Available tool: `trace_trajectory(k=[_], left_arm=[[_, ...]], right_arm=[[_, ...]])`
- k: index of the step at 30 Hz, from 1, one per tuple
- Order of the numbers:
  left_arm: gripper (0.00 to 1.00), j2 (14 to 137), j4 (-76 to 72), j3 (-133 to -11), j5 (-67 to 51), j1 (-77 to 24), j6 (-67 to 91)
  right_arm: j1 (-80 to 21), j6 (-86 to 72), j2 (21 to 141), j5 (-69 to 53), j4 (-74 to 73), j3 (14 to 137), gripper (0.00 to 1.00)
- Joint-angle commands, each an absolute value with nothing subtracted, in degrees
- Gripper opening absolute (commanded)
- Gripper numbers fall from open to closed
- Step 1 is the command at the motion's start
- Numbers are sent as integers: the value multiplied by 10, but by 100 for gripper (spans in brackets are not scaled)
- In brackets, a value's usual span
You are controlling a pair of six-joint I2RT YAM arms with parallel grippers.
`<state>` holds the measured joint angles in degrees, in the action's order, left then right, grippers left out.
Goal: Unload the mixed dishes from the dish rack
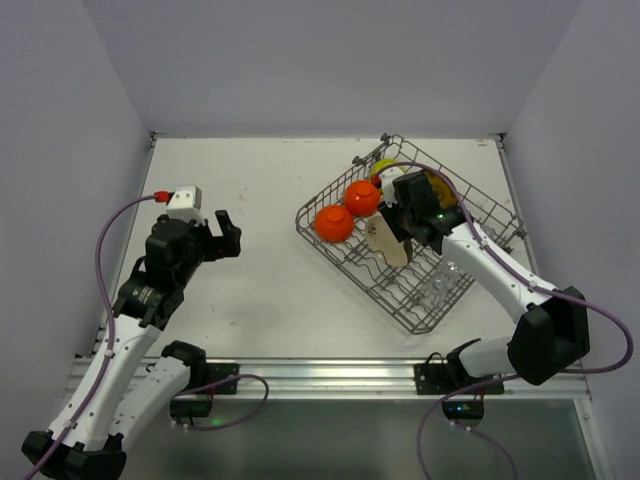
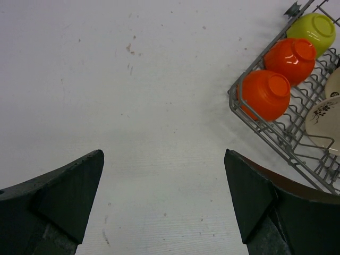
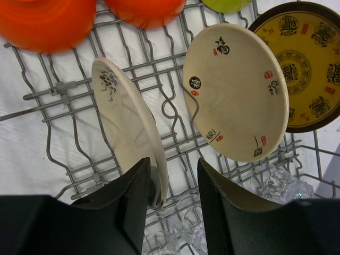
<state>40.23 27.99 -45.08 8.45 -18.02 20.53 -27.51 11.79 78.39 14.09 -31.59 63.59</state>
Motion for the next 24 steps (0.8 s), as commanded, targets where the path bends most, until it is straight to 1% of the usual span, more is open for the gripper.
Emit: trace_trajectory(k=[1, 5, 8, 13, 20, 24], left_arm=[[100, 393, 261, -443, 74, -177, 200], [100, 395, 260, -444, 71, -177, 200], [100, 396, 260, -444, 70, -177, 200], [100, 394, 260, -444, 69, -177, 199], [100, 391, 260, -443, 69, -177, 200], [100, 391, 260, -443, 69, -178, 199]], right_arm=[[-279, 130, 786, 156, -286, 639, 43], [-280, 132, 795, 141, -284, 636, 43], [-280, 135, 804, 141, -279, 632, 40], [-282, 134, 813, 142, -272, 631, 39], [-287, 133, 811, 151, -275, 630, 22], [-287, 134, 809, 150, -280, 630, 16]])
